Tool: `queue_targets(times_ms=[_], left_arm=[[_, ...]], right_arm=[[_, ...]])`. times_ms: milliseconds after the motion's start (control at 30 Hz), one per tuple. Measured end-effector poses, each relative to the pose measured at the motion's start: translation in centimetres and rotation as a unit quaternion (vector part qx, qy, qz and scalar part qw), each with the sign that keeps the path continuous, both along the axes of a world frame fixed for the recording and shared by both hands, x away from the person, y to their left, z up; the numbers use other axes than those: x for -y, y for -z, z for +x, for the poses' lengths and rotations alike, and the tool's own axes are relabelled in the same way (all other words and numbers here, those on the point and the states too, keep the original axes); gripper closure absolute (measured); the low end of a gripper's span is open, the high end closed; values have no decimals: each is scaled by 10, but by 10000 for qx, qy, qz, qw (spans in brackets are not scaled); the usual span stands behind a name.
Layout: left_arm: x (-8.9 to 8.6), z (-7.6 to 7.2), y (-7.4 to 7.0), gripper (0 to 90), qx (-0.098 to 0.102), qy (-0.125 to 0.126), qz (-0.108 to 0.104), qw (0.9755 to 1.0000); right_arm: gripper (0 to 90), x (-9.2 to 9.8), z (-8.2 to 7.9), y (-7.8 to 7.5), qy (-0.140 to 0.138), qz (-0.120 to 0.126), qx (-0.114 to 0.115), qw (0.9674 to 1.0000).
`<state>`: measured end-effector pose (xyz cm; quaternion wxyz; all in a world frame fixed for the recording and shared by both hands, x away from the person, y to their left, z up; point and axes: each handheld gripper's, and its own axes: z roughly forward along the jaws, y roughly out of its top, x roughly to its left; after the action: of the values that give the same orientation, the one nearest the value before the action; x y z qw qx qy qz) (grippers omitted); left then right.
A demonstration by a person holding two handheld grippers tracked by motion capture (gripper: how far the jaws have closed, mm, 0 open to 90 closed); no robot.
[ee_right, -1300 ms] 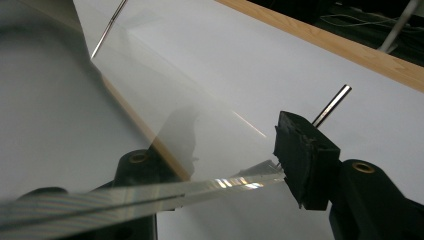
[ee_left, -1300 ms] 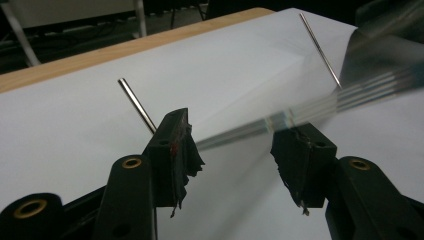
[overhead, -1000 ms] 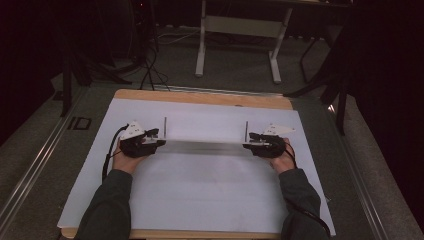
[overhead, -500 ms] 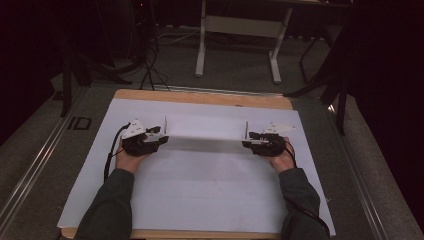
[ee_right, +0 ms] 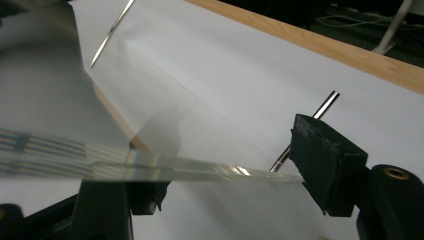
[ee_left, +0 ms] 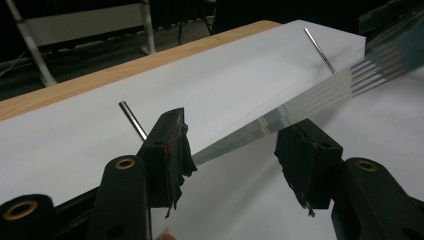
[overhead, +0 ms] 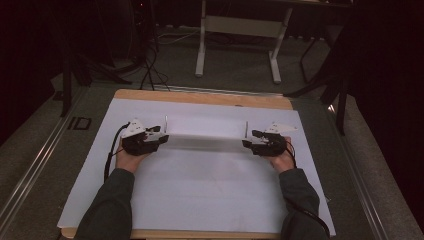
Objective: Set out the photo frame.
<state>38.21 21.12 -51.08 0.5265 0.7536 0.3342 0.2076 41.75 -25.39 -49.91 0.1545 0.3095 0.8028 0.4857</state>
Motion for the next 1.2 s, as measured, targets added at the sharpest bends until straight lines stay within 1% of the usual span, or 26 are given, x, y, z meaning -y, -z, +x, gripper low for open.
queue_targets(times_ms=[67,100,133,200,233,267,300,333,433,467,500,633,667,733,800,933,1033,1133,1200], left_arm=[[0,0,0,461,-3,2,-22,10000],[0,0,0,461,-3,2,-22,10000],[0,1,0,461,-21,-6,-42,10000],[0,2,-1,461,-40,-22,-56,10000],[0,2,-1,461,-40,-22,-56,10000],[0,3,-1,461,-47,-42,-98,9999],[0,3,-1,461,-47,-42,-98,9999],[-1,3,-1,461,-52,-51,-166,9998],[-1,4,-1,461,-43,-74,-184,9998],[-1,4,-1,461,-47,-96,-207,9997],[-1,4,-1,462,-47,-96,-207,9997],[0,6,-2,462,-58,-162,-265,9995],[0,6,-2,463,-54,-170,-264,9995],[0,7,-2,464,-56,-177,-280,9994],[1,7,-2,464,-58,-201,-310,9993],[2,8,-2,464,-19,-281,-354,9990],[3,9,-3,468,12,-354,-351,9988],[5,10,-5,477,67,-435,-275,9987],[7,11,-6,482,108,-510,-281,9982]], right_arm=[[342,1,-1,0,-36,36,91,9999],[342,1,-1,0,-36,36,91,9999],[359,2,-3,-1,-82,74,171,9998],[388,3,-4,-1,-92,105,215,9997],[388,3,-4,-1,-92,105,215,9997],[416,4,-5,0,-78,162,279,9995],[416,4,-5,0,-78,162,279,9995],[424,5,-6,0,-45,235,305,9992],[431,5,-6,1,-26,262,333,9991],[464,6,-6,1,-43,311,325,9990],[474,5,-6,1,-45,333,326,9989],[479,5,-5,1,-21,366,333,9988],[465,5,-4,1,53,392,312,9987],[468,4,-3,2,108,403,301,9987],[468,3,-3,2,122,383,319,9987],[496,-2,-2,3,209,261,424,9985],[498,-5,-2,3,311,199,477,9982],[504,-7,-2,2,397,129,560,9976],[506,-9,-2,1,466,90,603,9971]])
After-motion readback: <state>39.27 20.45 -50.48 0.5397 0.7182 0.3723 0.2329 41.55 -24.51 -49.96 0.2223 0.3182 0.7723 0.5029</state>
